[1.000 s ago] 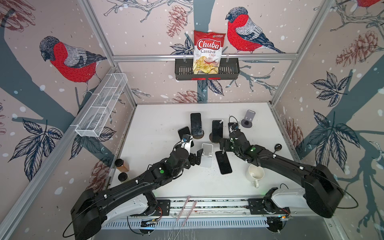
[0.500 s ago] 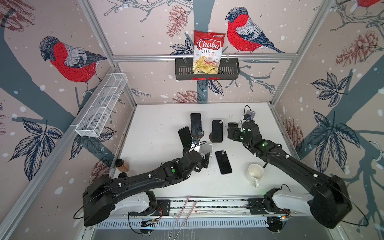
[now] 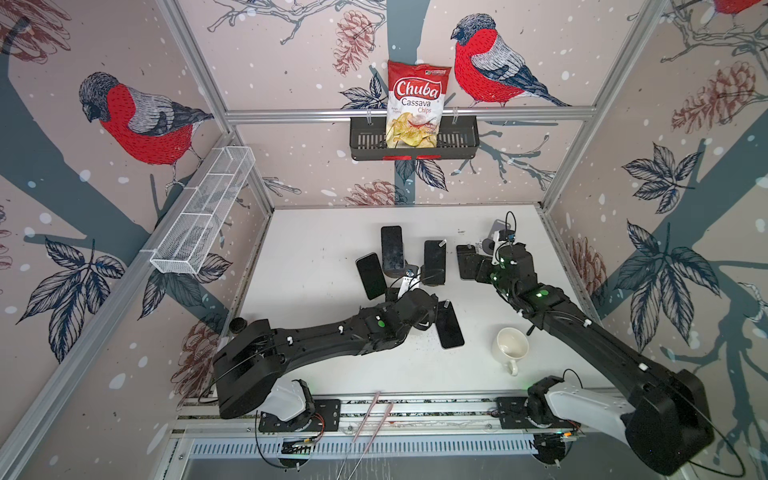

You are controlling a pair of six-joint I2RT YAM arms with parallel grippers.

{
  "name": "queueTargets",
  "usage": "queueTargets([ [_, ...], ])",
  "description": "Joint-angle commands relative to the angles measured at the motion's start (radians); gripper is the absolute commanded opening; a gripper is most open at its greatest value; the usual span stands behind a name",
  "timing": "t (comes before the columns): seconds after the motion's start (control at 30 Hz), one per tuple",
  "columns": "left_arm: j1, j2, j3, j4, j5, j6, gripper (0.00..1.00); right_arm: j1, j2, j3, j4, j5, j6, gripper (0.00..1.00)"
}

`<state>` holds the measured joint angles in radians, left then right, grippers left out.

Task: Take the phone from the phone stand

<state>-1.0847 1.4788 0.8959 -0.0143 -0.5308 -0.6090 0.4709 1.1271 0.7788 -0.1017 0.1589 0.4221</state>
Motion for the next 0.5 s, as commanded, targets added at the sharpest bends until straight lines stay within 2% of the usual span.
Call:
queueTargets([
  [0.0, -0.001, 0.039, 0.039, -0.082, -0.037, -0.068, 0.97, -0.004, -0.011, -0.007, 0.044, -0.028, -0.003, 0.99],
  [0.27, -0.001, 0.157, 0.147, -0.218, -0.086, -0.084, 0.97, -0.017, -0.012, -0.012, 0.052, -0.058, -0.001, 0.99],
  [0.47, -0.002, 0.186, 0.140, -0.179, -0.109, -0.047, 0.92, -0.023, -0.012, -0.015, 0.055, -0.065, 0.000, 0.99],
])
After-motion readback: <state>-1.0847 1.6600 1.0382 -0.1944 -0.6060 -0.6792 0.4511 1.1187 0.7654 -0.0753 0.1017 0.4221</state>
